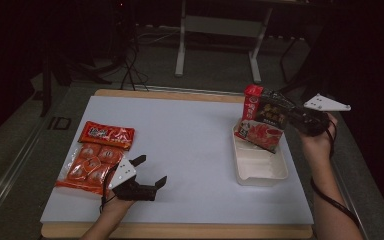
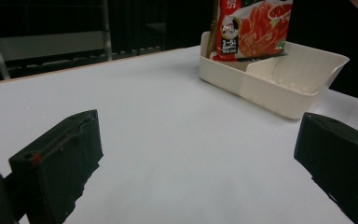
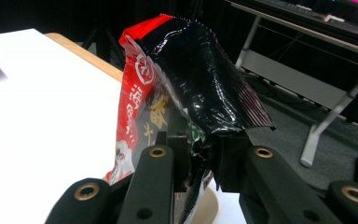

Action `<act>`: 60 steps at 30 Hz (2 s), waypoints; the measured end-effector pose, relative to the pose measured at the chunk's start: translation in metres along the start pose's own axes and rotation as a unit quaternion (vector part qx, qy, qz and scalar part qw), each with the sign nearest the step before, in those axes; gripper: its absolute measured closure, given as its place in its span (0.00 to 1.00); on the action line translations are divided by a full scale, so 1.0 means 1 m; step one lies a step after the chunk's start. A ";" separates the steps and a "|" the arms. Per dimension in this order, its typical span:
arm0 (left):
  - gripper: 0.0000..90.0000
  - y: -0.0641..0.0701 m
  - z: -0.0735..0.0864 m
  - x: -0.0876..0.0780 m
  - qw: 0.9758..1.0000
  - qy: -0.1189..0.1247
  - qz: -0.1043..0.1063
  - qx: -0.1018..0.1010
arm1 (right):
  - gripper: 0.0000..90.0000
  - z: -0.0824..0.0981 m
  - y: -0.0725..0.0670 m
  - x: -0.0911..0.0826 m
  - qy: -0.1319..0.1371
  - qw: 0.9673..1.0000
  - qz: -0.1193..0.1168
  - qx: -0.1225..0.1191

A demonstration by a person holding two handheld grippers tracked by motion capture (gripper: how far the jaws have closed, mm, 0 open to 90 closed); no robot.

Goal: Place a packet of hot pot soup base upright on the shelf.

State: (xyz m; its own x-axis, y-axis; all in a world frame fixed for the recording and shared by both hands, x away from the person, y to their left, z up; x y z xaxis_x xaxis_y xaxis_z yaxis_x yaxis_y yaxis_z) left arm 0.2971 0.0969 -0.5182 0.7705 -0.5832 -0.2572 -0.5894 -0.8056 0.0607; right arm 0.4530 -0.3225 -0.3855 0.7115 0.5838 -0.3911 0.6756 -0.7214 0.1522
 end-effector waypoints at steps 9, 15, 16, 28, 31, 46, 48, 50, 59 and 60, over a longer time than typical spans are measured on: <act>0.02 -0.001 0.001 0.001 1.000 -0.001 0.000 -0.003 | 0.88 0.002 0.001 0.003 0.012 1.000 -0.011 0.014; 0.02 0.000 0.002 0.002 1.000 -0.004 0.002 -0.003 | 0.88 0.001 -0.003 0.003 0.013 0.999 -0.029 -0.013; 0.02 0.001 0.002 0.002 1.000 -0.004 0.003 -0.005 | 0.88 0.000 -0.003 0.003 0.012 0.999 -0.036 -0.016; 0.02 0.001 0.003 0.003 1.000 -0.006 0.004 -0.009 | 0.88 0.011 -0.005 -0.002 0.022 0.999 -0.039 -0.004; 0.02 0.002 0.003 0.004 1.000 -0.007 0.005 -0.009 | 0.88 0.014 -0.005 -0.004 0.017 0.999 -0.041 -0.004; 0.02 0.002 0.003 0.004 1.000 -0.007 0.007 -0.009 | 0.89 0.014 -0.005 -0.005 -0.022 0.998 -0.053 -0.006; 0.02 0.002 0.003 0.004 1.000 -0.008 0.006 -0.010 | 0.89 0.014 -0.004 -0.005 -0.029 0.998 -0.053 -0.005; 0.02 0.002 0.003 0.004 1.000 -0.007 0.007 -0.010 | 0.89 0.014 -0.004 -0.005 -0.032 0.998 -0.058 0.000; 0.02 0.001 0.003 0.003 1.000 -0.007 0.006 -0.009 | 0.89 0.016 -0.003 -0.003 -0.063 0.997 -0.047 -0.013; 0.02 0.001 0.003 0.003 1.000 -0.006 0.008 -0.011 | 0.89 0.017 -0.001 -0.003 -0.065 0.997 -0.041 -0.014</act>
State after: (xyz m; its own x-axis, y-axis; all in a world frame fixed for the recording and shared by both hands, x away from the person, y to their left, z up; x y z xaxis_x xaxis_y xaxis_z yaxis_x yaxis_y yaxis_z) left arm 0.2982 0.0946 -0.5218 0.7582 -0.5943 -0.2681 -0.5955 -0.7987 0.0866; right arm 0.4466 -0.3296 -0.3995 0.6233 0.5858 -0.5180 0.7370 -0.6615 0.1387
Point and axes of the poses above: each handheld gripper's, and its own axes: x roughly forward along the jaws, z roughly out of its underside, y roughly to its right, the point moved 7 cm from there along x, roughly forward along the jaws, and after that the axes turned 7 degrees about -z, right-handed, at the moved point
